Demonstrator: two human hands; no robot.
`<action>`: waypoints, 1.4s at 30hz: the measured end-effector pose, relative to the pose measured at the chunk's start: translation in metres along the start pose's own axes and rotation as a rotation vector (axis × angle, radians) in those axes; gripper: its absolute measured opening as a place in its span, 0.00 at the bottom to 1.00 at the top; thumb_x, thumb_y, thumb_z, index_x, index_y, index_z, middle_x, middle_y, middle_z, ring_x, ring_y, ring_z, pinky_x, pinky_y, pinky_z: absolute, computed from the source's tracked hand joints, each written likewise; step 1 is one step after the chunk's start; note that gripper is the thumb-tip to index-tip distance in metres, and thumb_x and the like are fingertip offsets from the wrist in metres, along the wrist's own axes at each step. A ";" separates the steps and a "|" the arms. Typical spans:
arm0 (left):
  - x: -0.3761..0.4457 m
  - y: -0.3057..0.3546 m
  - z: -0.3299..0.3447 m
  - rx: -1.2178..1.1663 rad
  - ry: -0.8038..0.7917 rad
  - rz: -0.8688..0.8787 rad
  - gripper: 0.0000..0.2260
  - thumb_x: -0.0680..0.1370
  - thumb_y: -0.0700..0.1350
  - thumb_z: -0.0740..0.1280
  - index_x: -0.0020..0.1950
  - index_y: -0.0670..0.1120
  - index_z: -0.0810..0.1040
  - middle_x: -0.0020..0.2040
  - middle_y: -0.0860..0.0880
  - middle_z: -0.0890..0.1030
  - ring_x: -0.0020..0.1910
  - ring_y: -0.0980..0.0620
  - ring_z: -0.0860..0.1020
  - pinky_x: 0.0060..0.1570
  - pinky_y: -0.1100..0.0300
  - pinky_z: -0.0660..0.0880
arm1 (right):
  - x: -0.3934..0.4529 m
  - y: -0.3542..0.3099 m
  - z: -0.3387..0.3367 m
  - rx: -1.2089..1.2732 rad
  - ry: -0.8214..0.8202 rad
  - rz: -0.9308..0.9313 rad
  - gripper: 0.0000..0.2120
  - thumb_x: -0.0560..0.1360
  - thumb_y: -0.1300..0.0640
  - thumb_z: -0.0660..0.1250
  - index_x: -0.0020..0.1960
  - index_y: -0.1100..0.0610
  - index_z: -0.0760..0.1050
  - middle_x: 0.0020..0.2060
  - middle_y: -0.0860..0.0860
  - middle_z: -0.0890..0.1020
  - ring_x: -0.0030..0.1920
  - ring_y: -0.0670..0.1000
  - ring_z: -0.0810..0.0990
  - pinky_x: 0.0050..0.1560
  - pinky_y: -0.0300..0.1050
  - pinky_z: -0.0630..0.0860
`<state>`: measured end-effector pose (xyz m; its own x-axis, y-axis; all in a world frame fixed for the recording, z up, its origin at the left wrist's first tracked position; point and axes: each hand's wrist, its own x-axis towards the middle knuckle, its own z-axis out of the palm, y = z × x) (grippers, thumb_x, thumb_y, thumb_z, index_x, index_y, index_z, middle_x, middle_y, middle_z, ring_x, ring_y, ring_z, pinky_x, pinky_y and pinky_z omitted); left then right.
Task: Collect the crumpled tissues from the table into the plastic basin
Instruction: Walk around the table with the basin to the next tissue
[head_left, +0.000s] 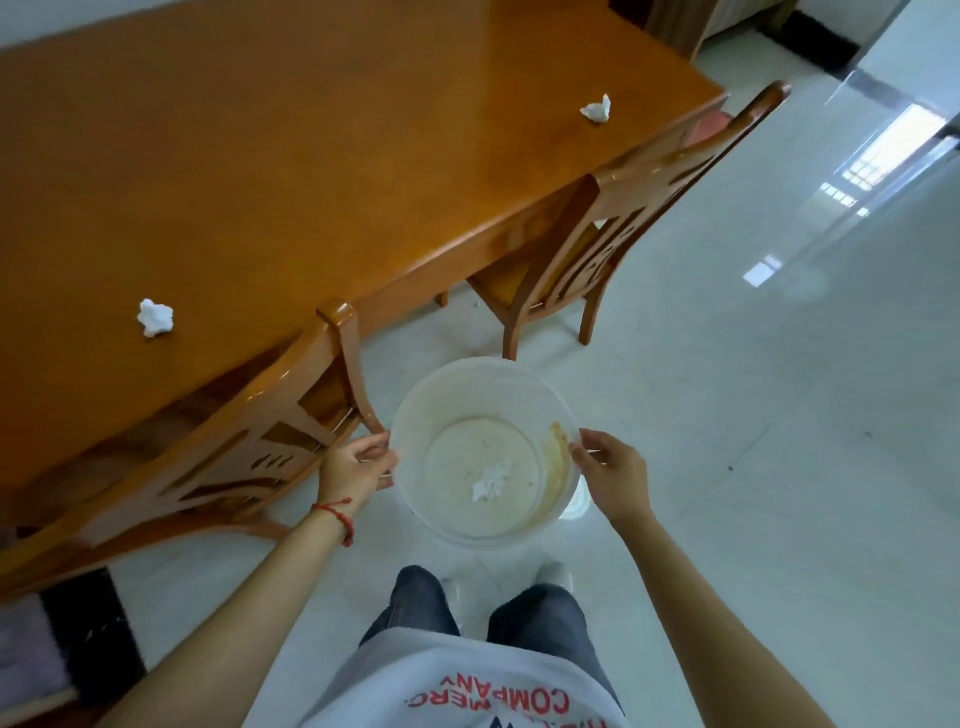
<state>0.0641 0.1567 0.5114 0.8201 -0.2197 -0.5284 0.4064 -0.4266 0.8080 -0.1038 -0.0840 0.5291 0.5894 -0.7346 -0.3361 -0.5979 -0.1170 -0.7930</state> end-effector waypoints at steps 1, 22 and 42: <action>0.004 0.004 0.007 -0.018 0.026 -0.012 0.17 0.71 0.38 0.71 0.60 0.42 0.77 0.49 0.46 0.80 0.44 0.50 0.80 0.32 0.65 0.77 | 0.016 -0.002 -0.004 -0.014 -0.026 -0.012 0.10 0.74 0.56 0.66 0.54 0.56 0.79 0.43 0.47 0.81 0.39 0.42 0.79 0.34 0.22 0.70; 0.019 0.034 0.117 -0.621 0.646 -0.213 0.14 0.71 0.36 0.70 0.56 0.41 0.79 0.47 0.44 0.82 0.44 0.45 0.80 0.45 0.57 0.78 | 0.254 -0.100 0.015 -0.425 -0.670 -0.478 0.10 0.75 0.55 0.65 0.54 0.55 0.79 0.44 0.49 0.83 0.43 0.47 0.79 0.41 0.34 0.72; 0.035 0.063 0.169 -0.841 1.037 -0.370 0.15 0.71 0.34 0.70 0.57 0.37 0.78 0.44 0.41 0.81 0.42 0.45 0.79 0.48 0.52 0.78 | 0.323 -0.169 0.104 -0.697 -0.965 -0.659 0.08 0.74 0.58 0.66 0.53 0.52 0.76 0.50 0.50 0.80 0.47 0.52 0.79 0.34 0.40 0.79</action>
<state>0.0508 -0.0266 0.4999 0.3833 0.6931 -0.6105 0.4782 0.4166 0.7732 0.2440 -0.2315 0.5014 0.8399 0.3109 -0.4449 -0.0386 -0.7835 -0.6203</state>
